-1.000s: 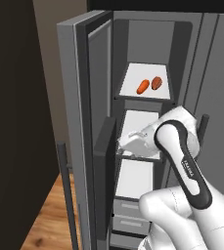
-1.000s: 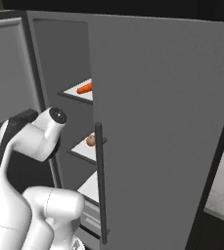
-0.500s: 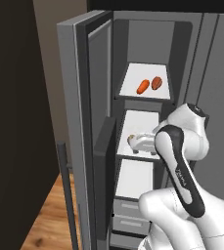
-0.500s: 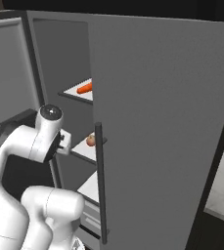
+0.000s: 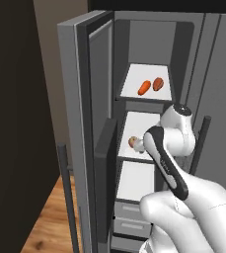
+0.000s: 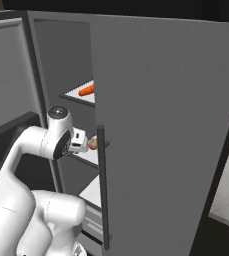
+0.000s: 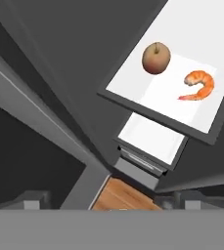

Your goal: Take the peach and shrimp from the second highest rack and move them to the highest rack where the carrot and sweet potato are located, to maximize freezer space. Close the freezer door after rearranging.

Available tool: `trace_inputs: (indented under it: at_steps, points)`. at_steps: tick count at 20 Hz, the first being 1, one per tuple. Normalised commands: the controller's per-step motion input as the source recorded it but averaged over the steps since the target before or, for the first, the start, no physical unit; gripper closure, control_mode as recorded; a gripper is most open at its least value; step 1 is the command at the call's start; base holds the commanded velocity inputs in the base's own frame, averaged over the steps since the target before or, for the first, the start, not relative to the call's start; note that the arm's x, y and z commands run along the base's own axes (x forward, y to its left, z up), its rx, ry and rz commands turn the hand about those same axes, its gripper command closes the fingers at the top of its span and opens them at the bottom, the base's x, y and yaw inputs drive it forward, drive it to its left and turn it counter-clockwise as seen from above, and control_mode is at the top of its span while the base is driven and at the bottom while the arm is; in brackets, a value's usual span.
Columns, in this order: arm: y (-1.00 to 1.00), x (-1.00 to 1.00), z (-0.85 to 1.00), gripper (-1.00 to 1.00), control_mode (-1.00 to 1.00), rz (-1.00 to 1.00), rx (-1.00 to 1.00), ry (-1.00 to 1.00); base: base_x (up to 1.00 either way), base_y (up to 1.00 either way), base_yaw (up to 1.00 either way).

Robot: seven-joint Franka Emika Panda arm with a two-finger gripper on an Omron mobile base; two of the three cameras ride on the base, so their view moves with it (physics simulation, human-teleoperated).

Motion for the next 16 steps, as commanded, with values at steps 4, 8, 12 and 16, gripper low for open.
trace_inputs:
  at_steps: [4,8,12,16]
  points:
    - [-0.12,0.64,-0.26,-1.00,-1.00,0.02,-0.10,0.00,0.00,0.00,0.00]
    - [-0.08,0.74,-0.26,-1.00,-1.00,0.08,-0.08,0.00,0.00,0.00,0.00]
    - [-0.01,0.72,-0.34,-1.00,-1.00,0.09,-0.10,0.00,0.00,0.00,0.00]
    - [-0.03,0.74,-0.34,-1.00,-1.00,0.08,-0.05,0.00,0.00,0.00,0.00]
